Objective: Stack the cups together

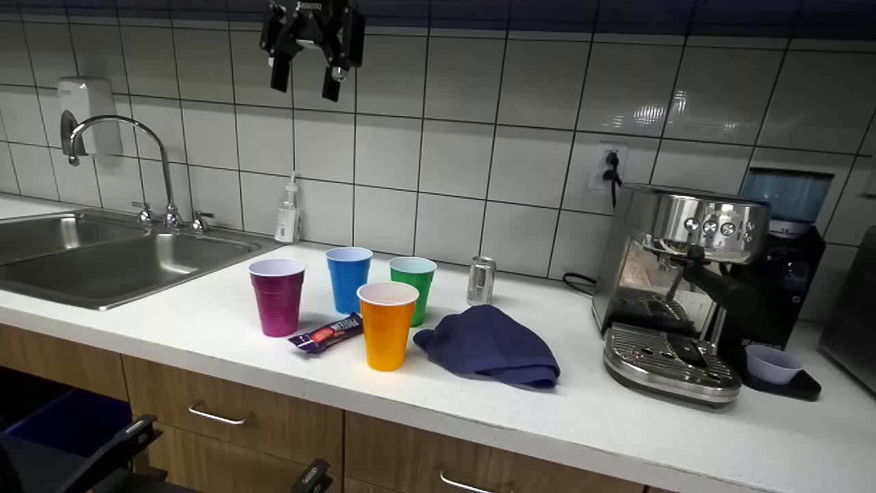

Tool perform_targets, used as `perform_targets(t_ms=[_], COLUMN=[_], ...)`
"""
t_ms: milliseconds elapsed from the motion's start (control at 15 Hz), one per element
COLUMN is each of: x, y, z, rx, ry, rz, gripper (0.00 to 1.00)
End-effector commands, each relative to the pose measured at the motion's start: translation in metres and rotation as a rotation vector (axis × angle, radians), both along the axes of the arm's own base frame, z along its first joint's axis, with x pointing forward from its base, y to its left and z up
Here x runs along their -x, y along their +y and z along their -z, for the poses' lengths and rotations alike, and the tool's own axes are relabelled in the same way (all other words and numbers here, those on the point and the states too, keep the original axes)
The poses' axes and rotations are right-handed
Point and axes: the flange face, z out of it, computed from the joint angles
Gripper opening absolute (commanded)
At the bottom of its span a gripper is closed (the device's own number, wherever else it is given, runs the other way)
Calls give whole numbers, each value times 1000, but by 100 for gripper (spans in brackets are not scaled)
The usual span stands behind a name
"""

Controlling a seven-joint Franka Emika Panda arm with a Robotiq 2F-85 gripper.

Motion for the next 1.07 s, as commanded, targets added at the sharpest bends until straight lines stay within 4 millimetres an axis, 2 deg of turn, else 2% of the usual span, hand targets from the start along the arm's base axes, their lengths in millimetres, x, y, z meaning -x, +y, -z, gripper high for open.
perform_targets(t_ms=[0, 733, 1000], x=[0, 0, 3], y=[0, 0, 2], z=[0, 0, 9], rx=[0, 0, 4], ry=[1, 1, -22], rz=[0, 0, 2], gripper=[100, 100, 100])
